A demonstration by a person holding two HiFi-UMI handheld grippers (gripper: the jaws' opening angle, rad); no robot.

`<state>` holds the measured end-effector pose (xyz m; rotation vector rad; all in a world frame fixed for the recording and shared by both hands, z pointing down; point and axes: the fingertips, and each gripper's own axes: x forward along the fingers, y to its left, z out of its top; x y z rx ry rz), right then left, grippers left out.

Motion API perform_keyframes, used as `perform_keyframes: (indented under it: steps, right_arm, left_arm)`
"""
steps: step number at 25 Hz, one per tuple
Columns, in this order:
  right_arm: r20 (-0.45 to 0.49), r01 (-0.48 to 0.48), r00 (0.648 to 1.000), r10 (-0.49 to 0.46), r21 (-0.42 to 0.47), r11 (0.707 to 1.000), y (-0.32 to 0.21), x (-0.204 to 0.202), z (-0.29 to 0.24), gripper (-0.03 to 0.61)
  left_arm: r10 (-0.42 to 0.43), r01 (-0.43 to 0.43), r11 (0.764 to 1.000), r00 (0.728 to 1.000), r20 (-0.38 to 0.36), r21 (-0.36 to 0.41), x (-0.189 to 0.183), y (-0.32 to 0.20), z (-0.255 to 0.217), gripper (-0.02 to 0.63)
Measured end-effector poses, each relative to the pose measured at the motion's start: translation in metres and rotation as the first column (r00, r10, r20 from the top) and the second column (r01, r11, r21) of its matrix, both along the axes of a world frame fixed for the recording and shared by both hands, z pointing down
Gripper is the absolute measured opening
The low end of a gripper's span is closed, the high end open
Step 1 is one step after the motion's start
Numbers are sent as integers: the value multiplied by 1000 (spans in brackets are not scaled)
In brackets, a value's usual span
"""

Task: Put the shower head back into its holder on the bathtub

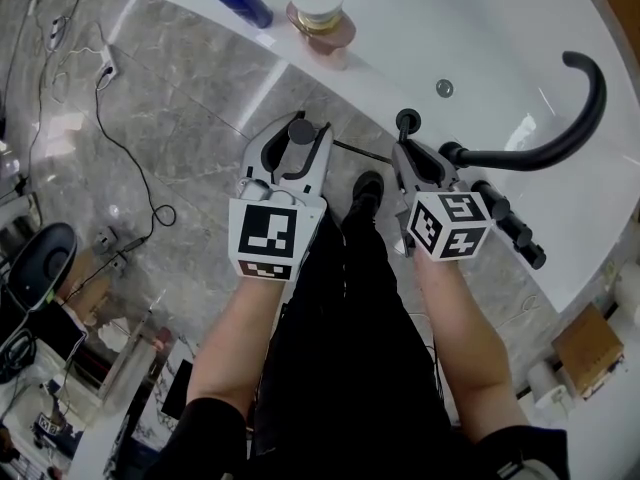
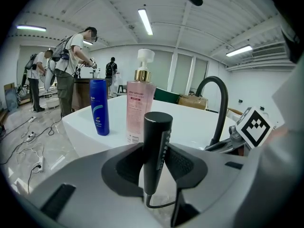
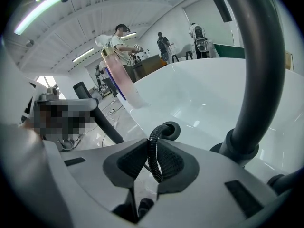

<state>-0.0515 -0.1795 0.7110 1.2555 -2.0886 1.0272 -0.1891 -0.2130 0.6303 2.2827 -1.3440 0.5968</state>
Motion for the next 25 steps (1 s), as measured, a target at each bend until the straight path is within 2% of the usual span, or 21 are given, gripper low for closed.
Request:
perform_keyframes:
  steps: [8,12,17,22,25]
  right_arm:
    - [17,-78,997,79,-34,996,-9,1,7,92]
    - [-4,-67,998,67,-4,998,1,-5,5,145]
    - [-54,-34,998,36,39,999,37,2,10,167]
    - [-111,-36,993,36,6,999,72,18,61,173]
    - [-152,-64,986,68,31,997,75,28,94,172]
  left_arm:
    - [0,0,1000,1000,1,6,-7,-4,2,147]
    - [14,-14,1000,1000,3,5,-9,-2,3,147]
    - [30,-30,999,1000,5,-21,-13,4,17,149]
    - [67,-65,997,997,24,-51,-14,7,44,147]
    - [94,-91,993,995,41,-72,-11,10,63,147]
